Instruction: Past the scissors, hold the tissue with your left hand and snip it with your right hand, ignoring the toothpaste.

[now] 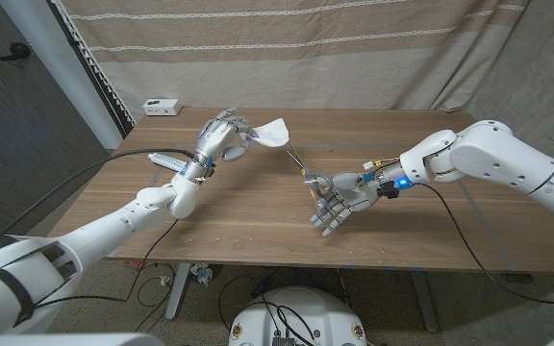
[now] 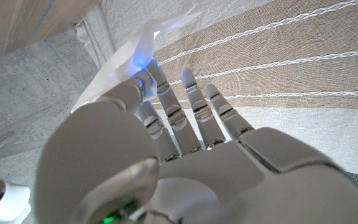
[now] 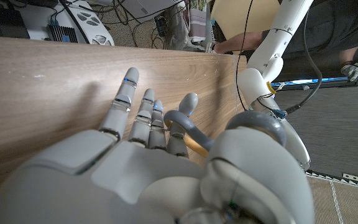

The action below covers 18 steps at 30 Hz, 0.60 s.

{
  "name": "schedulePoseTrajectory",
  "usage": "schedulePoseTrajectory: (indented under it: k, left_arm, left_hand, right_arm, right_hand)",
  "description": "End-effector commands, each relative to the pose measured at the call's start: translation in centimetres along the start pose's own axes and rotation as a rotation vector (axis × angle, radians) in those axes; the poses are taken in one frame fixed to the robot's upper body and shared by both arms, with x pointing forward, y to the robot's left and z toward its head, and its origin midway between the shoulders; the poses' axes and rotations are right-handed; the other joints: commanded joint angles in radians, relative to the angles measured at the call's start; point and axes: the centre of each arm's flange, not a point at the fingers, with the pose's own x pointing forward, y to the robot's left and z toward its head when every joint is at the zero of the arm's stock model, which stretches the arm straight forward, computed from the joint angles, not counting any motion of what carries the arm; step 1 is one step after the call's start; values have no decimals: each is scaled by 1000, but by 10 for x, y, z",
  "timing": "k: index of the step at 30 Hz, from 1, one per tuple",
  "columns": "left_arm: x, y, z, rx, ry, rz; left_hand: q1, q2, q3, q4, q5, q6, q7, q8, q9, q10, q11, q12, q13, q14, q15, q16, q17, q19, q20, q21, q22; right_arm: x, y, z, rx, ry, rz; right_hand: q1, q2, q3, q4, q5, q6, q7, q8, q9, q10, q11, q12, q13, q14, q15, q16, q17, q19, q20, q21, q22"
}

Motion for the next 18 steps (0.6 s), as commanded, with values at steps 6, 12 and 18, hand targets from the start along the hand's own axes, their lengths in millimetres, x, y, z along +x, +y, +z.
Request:
schedulePoseTrajectory:
  k: [6,12,18]
  left_arm:
    - [3,0,1,20,-43,-6]
    - [3,1,2,24,-48,-10]
    - [4,1,3,23,-50,-14]
  left_hand:
    - [11,6,3,-7,6,11,1,13,5,5,-9,7,7,-1,-150,0,7,5,-3,2,5]
    - [13,5,3,-8,7,14,0,16,6,5,-9,7,9,0,-150,1,10,5,-4,2,5]
    - [15,3,2,-10,8,16,0,19,6,6,-9,7,11,1,-150,2,12,5,-4,2,5]
  right_arm:
    - [-1,0,0,16,20,-38]
    - [-1,0,-1,14,25,-37]
    - [-2,0,-1,2,31,-39]
  right_hand:
    - [3,9,-3,-10,-3,8,52,11,8,2,4,2,3,-13,11,-3,3,-1,0,-5,4]
    - [5,10,-2,-11,-3,10,53,9,5,2,4,2,3,-10,12,-2,3,0,0,-6,4]
    - [5,11,-2,-12,-4,11,55,12,8,2,4,2,3,-9,12,-2,3,2,0,-6,4]
